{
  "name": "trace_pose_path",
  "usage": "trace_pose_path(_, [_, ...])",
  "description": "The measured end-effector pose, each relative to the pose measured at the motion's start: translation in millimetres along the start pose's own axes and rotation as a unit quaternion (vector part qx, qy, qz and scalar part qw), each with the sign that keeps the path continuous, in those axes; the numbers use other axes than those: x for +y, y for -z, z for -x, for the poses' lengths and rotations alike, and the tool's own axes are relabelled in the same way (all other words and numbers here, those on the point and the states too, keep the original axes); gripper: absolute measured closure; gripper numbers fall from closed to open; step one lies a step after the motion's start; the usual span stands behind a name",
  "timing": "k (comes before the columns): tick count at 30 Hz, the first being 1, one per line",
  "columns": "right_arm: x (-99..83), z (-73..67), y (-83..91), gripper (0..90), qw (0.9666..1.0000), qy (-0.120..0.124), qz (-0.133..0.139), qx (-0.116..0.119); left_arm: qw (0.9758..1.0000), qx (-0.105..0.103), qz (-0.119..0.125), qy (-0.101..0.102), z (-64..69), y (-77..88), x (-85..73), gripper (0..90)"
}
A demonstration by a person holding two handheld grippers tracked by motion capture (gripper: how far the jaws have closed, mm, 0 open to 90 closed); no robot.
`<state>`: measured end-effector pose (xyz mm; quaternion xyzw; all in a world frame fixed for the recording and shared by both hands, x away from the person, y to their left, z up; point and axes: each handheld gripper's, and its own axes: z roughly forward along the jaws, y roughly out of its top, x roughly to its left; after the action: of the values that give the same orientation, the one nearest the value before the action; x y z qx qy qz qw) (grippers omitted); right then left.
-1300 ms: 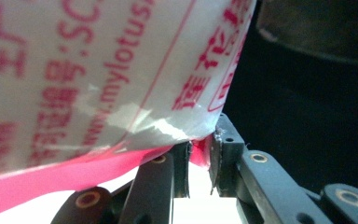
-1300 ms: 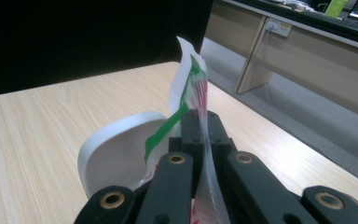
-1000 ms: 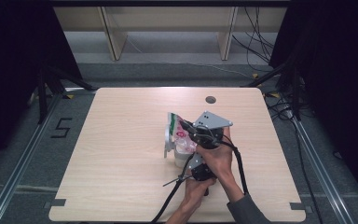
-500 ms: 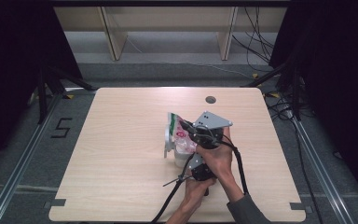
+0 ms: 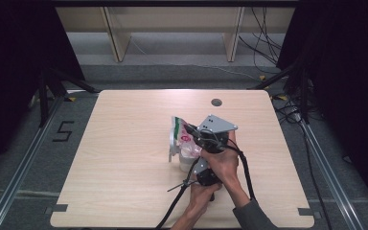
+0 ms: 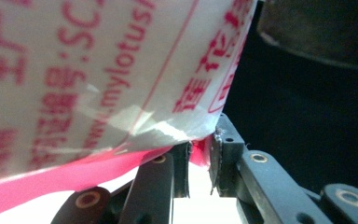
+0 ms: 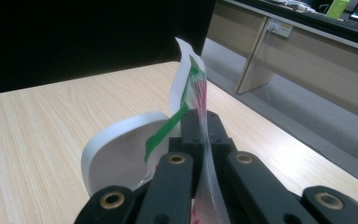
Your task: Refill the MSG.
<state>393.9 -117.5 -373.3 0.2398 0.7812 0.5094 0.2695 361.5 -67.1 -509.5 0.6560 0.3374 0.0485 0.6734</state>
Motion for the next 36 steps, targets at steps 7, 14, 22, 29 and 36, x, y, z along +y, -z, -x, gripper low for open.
trace_pose_path(7, [-0.3,-1.0,-0.1,90.0,0.9999,-0.004,-0.010,0.009,1.0000,0.000,0.002,0.002,0.3,-0.2,-0.2,79.3])
trace_pose_path(14, [-0.9,-1.8,-2.0,90.0,0.9999,-0.002,-0.012,0.009,1.0000,-0.002,0.006,0.004,-1.2,-0.7,-0.1,79.3])
trace_pose_path(22, [-1.3,-0.1,-2.6,90.0,1.0000,0.002,-0.006,0.007,0.9997,0.019,0.005,-0.015,-4.4,0.5,0.9,79.2])
trace_pose_path(29, [-0.1,-0.1,-0.2,90.0,0.9999,-0.005,-0.010,0.012,0.9994,0.019,-0.006,-0.030,-6.4,2.1,0.3,79.2])
trace_pose_path(36, [0.2,0.6,0.2,90.0,0.9999,-0.003,-0.007,0.007,0.9993,0.019,-0.006,-0.031,-6.6,1.9,0.6,79.2])
